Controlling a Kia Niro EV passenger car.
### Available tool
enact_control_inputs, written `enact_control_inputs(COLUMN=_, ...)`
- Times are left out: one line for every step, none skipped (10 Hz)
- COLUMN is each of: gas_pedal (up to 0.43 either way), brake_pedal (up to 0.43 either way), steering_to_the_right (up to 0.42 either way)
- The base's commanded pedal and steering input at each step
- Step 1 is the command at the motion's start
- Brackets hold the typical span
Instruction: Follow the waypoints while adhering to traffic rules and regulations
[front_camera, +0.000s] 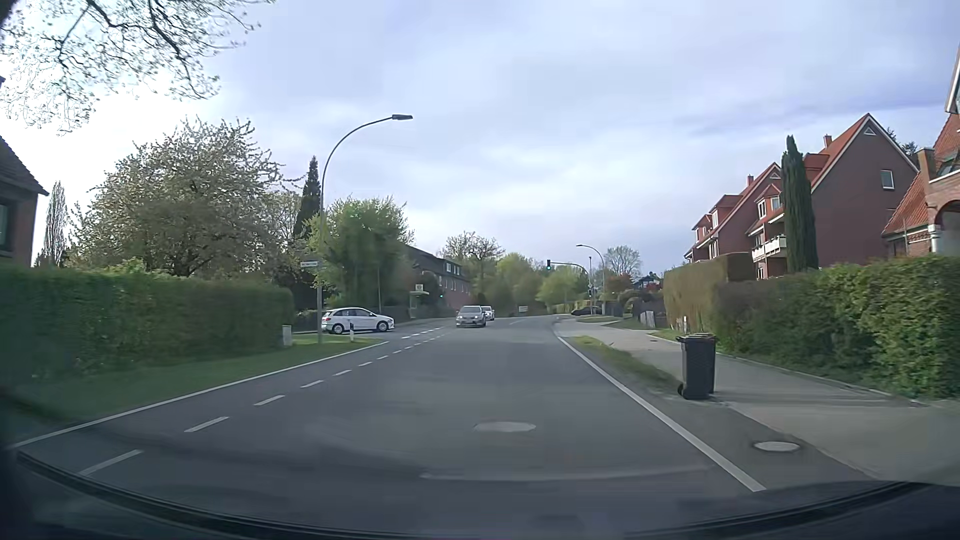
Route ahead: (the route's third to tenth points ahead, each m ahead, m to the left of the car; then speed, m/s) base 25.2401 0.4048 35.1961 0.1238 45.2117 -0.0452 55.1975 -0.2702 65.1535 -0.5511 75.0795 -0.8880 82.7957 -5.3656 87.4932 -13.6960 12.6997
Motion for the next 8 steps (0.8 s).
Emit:
enact_control_inputs(gas_pedal=0.000, brake_pedal=0.000, steering_to_the_right=0.009)
enact_control_inputs(gas_pedal=0.000, brake_pedal=0.000, steering_to_the_right=0.007)
enact_control_inputs(gas_pedal=0.000, brake_pedal=0.000, steering_to_the_right=0.006)
enact_control_inputs(gas_pedal=0.000, brake_pedal=0.000, steering_to_the_right=0.005)
enact_control_inputs(gas_pedal=0.000, brake_pedal=0.000, steering_to_the_right=0.004)
enact_control_inputs(gas_pedal=0.000, brake_pedal=0.018, steering_to_the_right=0.003)
enact_control_inputs(gas_pedal=0.000, brake_pedal=0.030, steering_to_the_right=0.003)
enact_control_inputs(gas_pedal=0.000, brake_pedal=0.024, steering_to_the_right=0.002)
